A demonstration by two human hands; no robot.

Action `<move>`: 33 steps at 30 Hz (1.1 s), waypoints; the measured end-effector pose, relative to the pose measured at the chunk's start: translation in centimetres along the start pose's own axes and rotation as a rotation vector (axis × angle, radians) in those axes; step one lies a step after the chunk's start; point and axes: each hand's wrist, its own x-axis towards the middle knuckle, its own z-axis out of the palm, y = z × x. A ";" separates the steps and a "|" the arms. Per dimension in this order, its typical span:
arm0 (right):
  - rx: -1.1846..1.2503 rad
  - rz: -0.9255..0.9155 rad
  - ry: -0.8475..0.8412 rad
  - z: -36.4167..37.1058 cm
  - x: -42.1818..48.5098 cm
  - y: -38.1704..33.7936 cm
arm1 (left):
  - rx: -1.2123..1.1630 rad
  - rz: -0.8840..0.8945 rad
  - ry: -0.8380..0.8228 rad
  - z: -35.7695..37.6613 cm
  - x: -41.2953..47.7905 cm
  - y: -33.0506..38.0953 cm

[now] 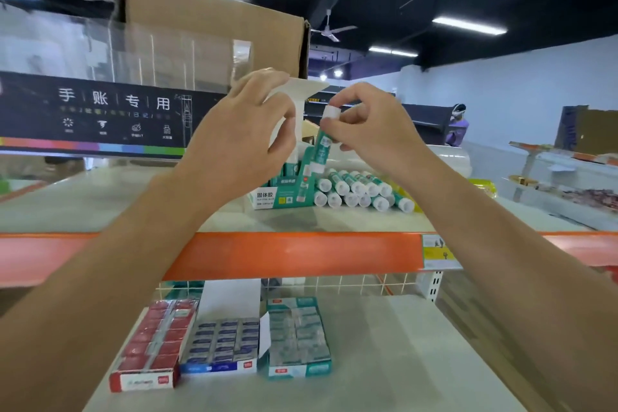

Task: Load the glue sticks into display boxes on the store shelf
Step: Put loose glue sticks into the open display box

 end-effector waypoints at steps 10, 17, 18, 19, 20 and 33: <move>-0.060 -0.099 0.114 0.9 1.7 0.3 | -0.007 -0.016 -0.001 0.3 0.2 -0.2; -0.089 -0.080 0.021 0.7 3.2 0.7 | -0.009 -0.034 -0.008 0.2 0.4 0.0; -0.112 -0.081 -0.011 0.8 3.3 0.8 | -0.004 -0.040 -0.010 0.3 0.4 0.0; -0.140 -0.087 -0.047 0.9 3.3 0.8 | 0.000 -0.041 -0.011 0.3 0.3 0.0; -0.163 -0.094 -0.078 1.1 3.3 0.9 | -0.001 -0.040 -0.011 0.3 0.3 0.0; -0.274 -0.081 -0.297 1.1 2.3 1.6 | -0.016 -0.059 -0.007 0.2 0.2 0.1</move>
